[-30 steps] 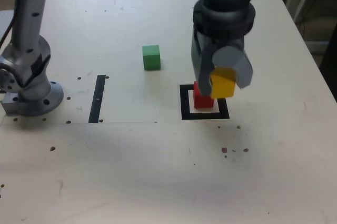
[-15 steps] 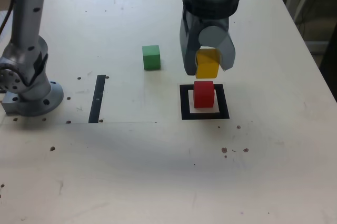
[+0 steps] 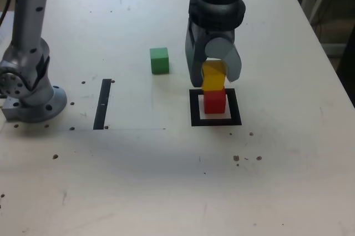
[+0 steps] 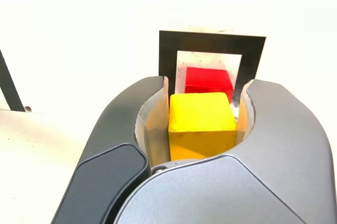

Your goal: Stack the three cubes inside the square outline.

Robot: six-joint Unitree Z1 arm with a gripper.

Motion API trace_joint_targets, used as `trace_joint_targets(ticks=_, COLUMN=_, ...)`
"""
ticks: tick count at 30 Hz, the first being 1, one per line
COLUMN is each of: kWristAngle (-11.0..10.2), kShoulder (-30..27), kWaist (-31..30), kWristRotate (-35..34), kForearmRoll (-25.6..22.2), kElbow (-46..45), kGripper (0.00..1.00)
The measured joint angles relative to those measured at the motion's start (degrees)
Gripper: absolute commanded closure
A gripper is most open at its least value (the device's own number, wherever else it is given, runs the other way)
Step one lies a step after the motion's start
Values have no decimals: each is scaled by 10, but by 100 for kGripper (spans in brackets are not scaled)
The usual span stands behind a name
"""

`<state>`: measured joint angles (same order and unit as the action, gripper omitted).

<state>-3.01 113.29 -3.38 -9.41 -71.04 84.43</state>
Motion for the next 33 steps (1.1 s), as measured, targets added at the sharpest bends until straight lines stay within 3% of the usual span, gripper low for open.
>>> trace_joint_targets(ticks=17, kWristAngle=8, kShoulder=12, kWaist=-3, kWristRotate=0, kForearmRoll=28, kElbow=-22, kGripper=69)
trace_joint_targets(ticks=20, kWristAngle=10, kShoulder=13, kWaist=-3, kWristRotate=0, kForearmRoll=30, kElbow=-23, kGripper=59)
trace_joint_targets(ticks=27, kWristAngle=23, kShoulder=13, kWaist=-3, kWristRotate=2, kForearmRoll=30, kElbow=-23, kGripper=10)
trace_joint_targets(ticks=33, kWristAngle=16, kShoulder=9, kWaist=-3, kWristRotate=3, kForearmRoll=30, kElbow=-23, kGripper=1)
